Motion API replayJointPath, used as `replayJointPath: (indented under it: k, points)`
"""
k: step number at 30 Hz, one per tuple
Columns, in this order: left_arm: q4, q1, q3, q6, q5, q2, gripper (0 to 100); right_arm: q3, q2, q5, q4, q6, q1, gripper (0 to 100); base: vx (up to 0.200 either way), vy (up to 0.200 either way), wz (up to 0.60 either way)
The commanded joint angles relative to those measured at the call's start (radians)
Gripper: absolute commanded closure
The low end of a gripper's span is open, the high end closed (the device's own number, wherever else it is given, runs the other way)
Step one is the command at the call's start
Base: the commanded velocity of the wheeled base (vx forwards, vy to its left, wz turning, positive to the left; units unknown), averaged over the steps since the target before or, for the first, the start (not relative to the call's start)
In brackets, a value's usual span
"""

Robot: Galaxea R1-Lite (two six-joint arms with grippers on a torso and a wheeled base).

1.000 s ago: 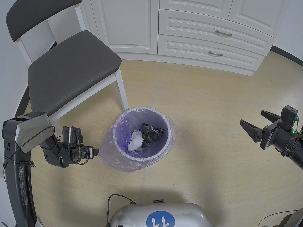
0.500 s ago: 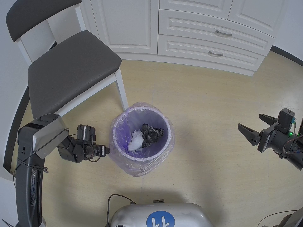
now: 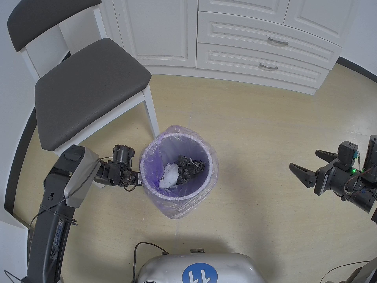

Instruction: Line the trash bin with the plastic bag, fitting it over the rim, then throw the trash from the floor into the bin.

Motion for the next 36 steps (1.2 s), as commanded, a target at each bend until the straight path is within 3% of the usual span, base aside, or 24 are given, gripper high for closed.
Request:
replayJointPath:
  k: [1, 16, 22, 24, 25, 30, 36]
  points:
    - [0.009, -0.008, -0.061, 0.000, 0.006, 0.091, 0, 0.006, 0.051, 0.009, -0.005, -0.001, -0.012, 0, 0.000, 0.000, 0.00]
    - [0.006, -0.002, -0.028, -0.014, 0.025, 0.044, 0, 0.009, 0.039, 0.009, -0.005, -0.001, -0.012, 0, 0.000, 0.000, 0.00]
    - [-0.022, 0.058, 0.159, -0.029, -0.007, -0.120, 0, 0.009, 0.027, 0.010, -0.005, -0.001, -0.012, 0, 0.000, 0.000, 0.00]
    - [-0.065, 0.079, 0.231, -0.029, -0.040, -0.165, 0, 0.009, 0.024, 0.010, -0.005, -0.001, -0.012, 0, 0.000, 0.000, 0.00]
    - [-0.135, 0.107, 0.335, -0.031, -0.089, -0.217, 0, 0.009, 0.019, 0.010, -0.005, -0.001, -0.012, 0, 0.000, 0.000, 0.00]
    - [-0.368, 0.153, 0.588, -0.065, -0.204, -0.314, 0, 0.008, 0.002, 0.018, -0.006, 0.000, -0.012, 0, 0.000, 0.000, 0.00]
    - [-0.566, 0.165, 0.743, -0.092, -0.225, -0.346, 0, 0.008, -0.013, 0.026, -0.005, 0.000, -0.012, 0, 0.000, 0.000, 0.00]
